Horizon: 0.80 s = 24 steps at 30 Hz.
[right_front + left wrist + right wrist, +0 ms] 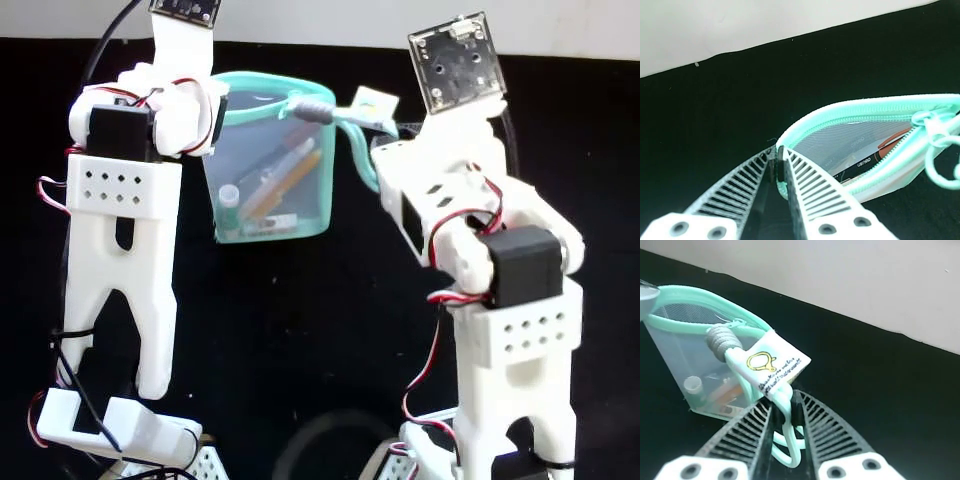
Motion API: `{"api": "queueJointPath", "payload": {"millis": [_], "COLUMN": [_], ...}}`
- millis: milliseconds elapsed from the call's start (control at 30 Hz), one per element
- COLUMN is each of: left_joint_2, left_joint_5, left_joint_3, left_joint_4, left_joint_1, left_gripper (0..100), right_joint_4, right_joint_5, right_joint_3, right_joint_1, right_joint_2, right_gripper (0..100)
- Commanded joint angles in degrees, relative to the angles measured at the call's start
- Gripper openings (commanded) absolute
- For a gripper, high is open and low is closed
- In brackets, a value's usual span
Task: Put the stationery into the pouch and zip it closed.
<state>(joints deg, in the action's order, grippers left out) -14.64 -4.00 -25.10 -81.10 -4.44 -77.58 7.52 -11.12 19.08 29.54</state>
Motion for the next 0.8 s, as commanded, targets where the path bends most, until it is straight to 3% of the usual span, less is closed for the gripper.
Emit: {"api": "queueJointPath", "payload": {"millis": [0,267,533,767], "left_joint_2": [-10.51,-10.51,-9.89,-9.8], "left_joint_5": [-0.26,-0.18,-0.35,-0.18], "left_joint_3": [5.58,5.76,5.49,-4.97], "left_joint_4": [-1.41,-1.41,0.7,1.23], "left_joint_1": [-3.91,-4.0,-3.91,-4.88], "left_gripper": [1,1,1,1], "right_joint_4": [-2.07,-1.63,3.65,5.67], "right_joint_5": [-3.16,-12.75,-12.75,-12.57], "right_joint_3": [-4.26,-5.14,-4.79,-4.62], "right_joint_1": [0.66,-0.84,-10.24,-10.95], "right_joint_2": [1.45,1.36,1.45,1.36], "right_gripper": [0.5,0.5,0.5,0.5]}}
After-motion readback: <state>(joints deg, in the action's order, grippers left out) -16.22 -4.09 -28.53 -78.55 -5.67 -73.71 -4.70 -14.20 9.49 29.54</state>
